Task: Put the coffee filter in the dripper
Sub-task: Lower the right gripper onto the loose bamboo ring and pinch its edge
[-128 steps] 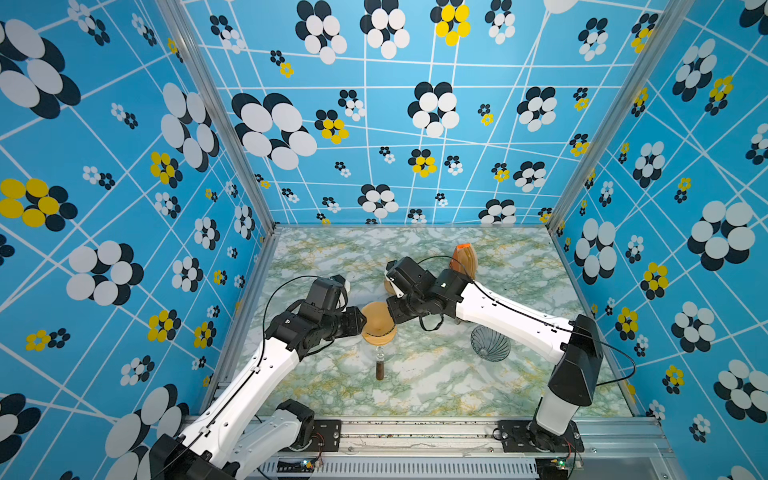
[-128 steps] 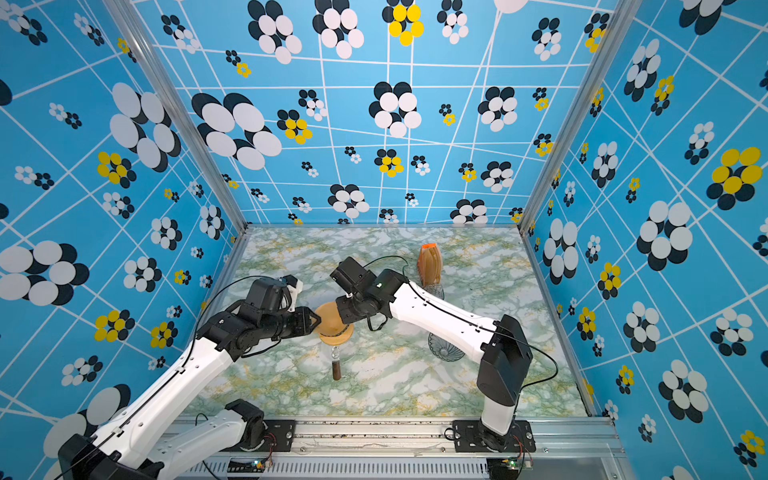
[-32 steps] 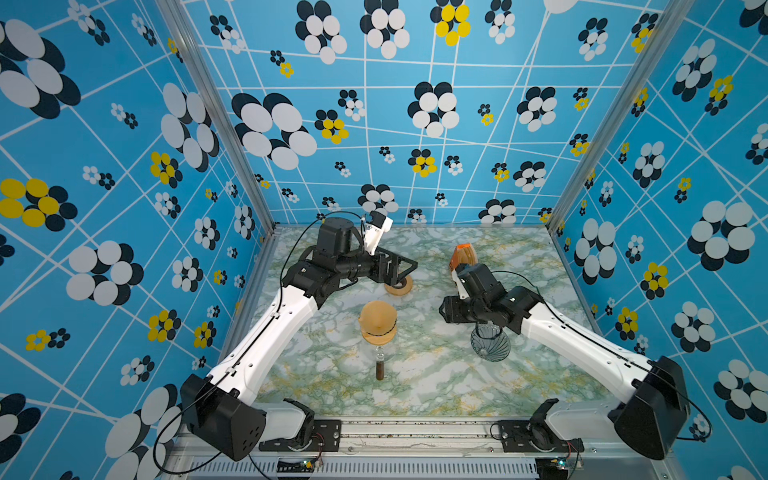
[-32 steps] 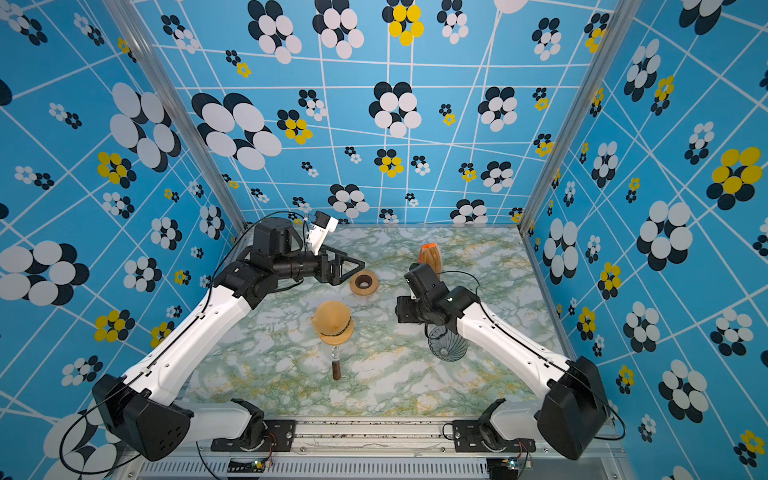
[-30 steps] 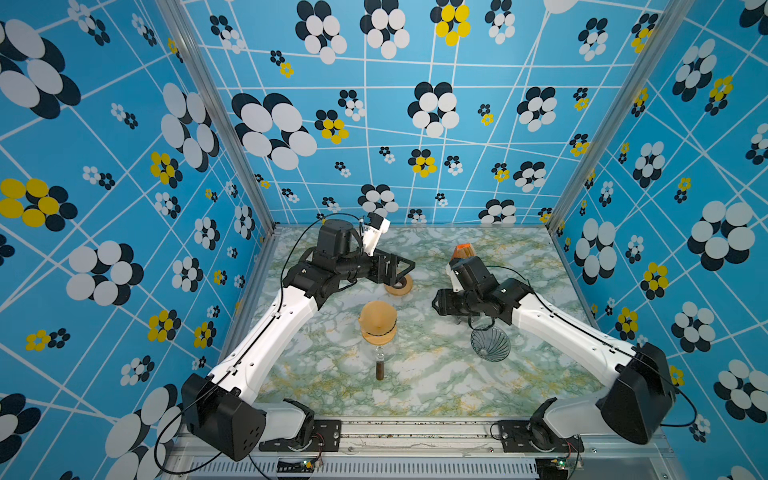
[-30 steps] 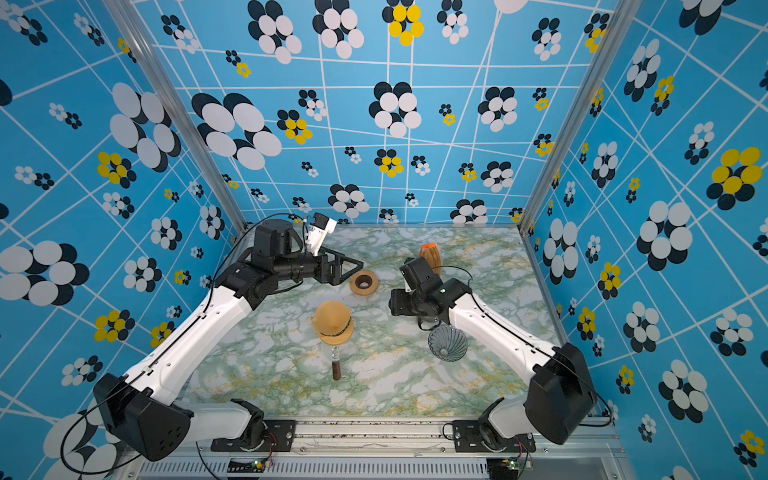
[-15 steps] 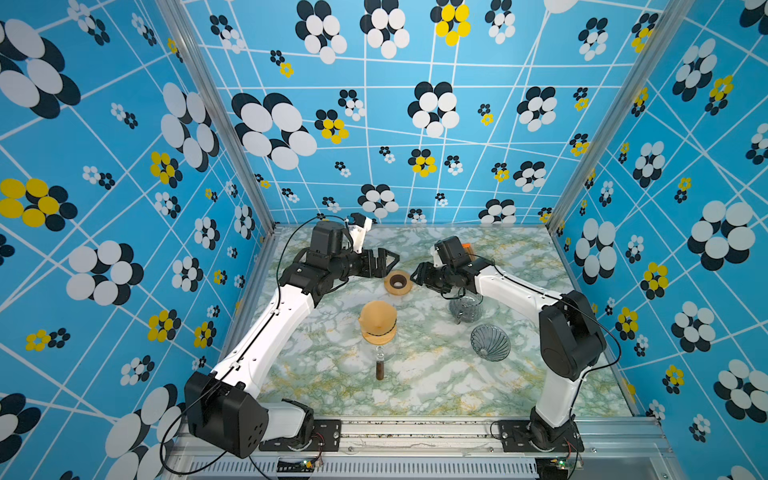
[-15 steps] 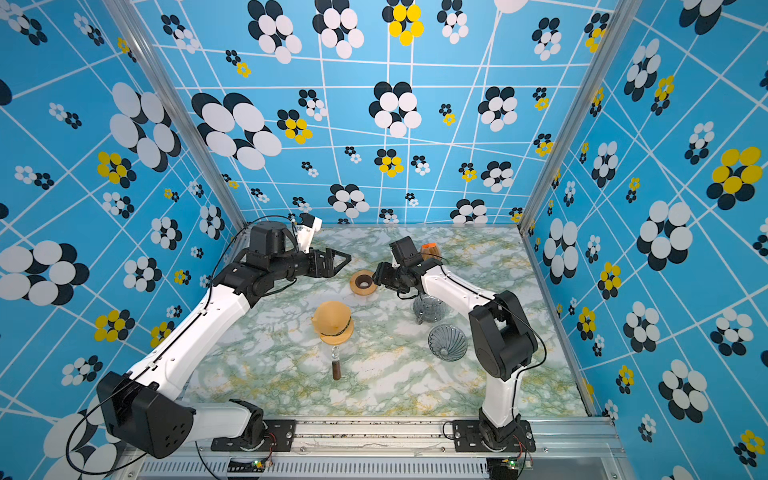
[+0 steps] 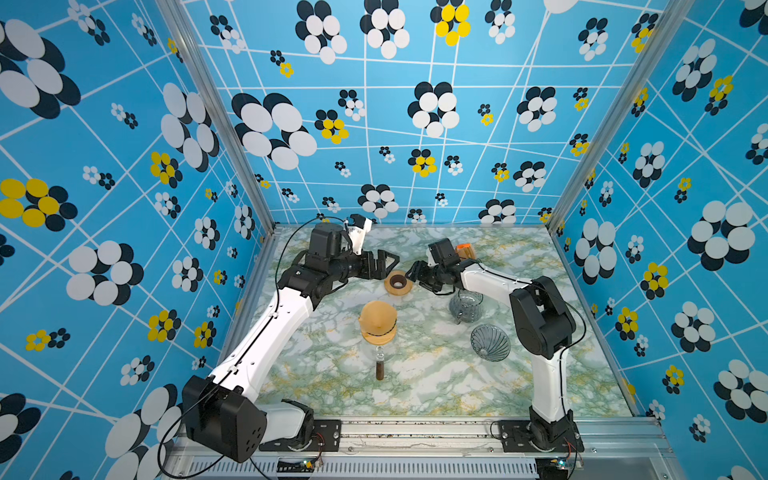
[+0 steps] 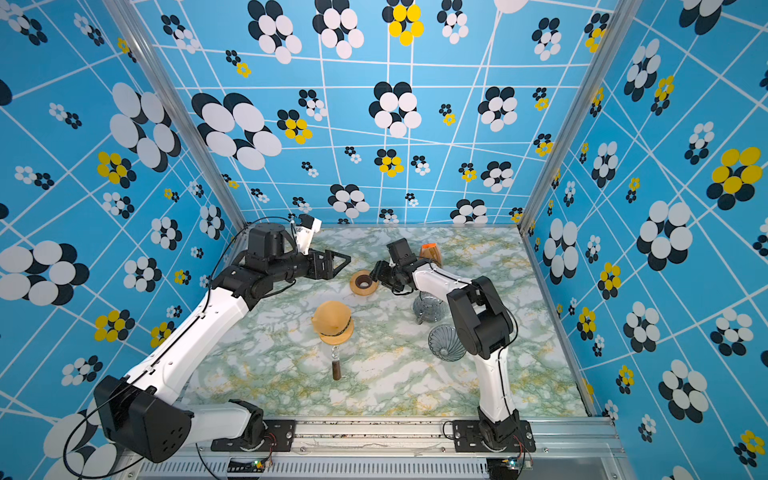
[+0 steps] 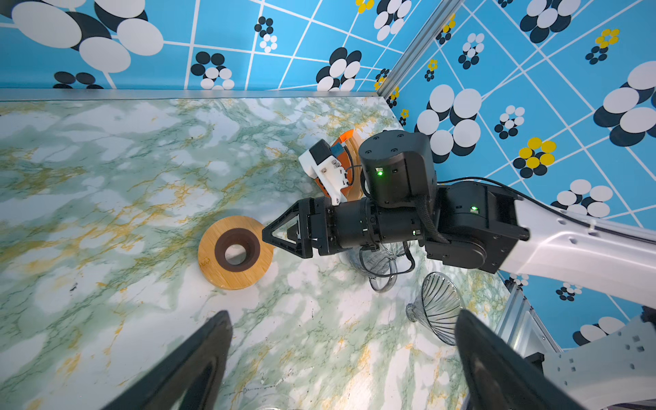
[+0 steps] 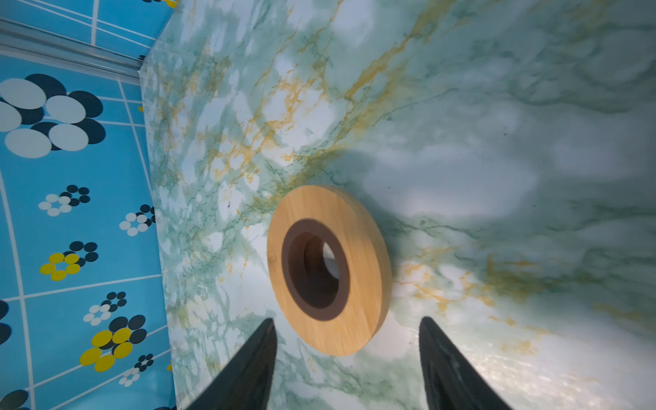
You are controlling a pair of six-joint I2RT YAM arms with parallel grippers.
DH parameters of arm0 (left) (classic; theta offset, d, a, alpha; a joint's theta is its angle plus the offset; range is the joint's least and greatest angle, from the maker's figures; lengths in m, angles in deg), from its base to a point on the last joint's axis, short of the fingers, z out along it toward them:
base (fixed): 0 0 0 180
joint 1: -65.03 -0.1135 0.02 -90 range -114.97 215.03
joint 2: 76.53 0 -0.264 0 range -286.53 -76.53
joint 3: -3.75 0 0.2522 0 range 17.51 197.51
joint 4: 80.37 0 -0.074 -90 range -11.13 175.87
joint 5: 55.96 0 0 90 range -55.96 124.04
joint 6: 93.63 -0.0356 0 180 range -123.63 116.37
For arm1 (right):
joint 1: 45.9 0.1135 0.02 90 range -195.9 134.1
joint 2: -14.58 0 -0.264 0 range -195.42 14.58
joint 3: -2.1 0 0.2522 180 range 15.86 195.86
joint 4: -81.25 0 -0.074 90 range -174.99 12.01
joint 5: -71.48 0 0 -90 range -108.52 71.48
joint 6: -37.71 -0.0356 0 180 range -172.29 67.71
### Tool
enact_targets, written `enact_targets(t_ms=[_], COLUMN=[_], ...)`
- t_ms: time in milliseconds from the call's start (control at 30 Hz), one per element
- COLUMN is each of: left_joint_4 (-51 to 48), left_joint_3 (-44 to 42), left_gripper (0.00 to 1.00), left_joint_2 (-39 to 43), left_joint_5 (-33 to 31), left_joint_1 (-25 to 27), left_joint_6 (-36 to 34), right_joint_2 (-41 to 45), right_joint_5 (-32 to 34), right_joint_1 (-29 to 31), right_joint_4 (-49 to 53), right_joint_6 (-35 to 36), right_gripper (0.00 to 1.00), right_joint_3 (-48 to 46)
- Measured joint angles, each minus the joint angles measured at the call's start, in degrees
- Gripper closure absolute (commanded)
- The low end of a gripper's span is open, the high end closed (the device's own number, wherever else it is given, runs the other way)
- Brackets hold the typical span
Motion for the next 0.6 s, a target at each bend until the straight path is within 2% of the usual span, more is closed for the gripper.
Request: enact_targets(t_ms=[233,600], left_joint_4=[0.33,0.33], left_joint_3=[-0.13,-0.13], left_gripper=[0.01,0.01], left_joint_2=[0.07,0.17], left_joint_5=[0.0,0.0], left_joint_1=[0.0,0.0], left_joint_6=[0.0,0.02], right_joint_2=[-3.48,-6.45], right_joint_5=[-0.98,-1.27], right_joint_1=[-0.24,-0.24], right_joint_4=[0.5,0.72], right_joint_6=[0.11,0.0], right_gripper=[0.48,0.53], right_joint_3=[3.19,5.07])
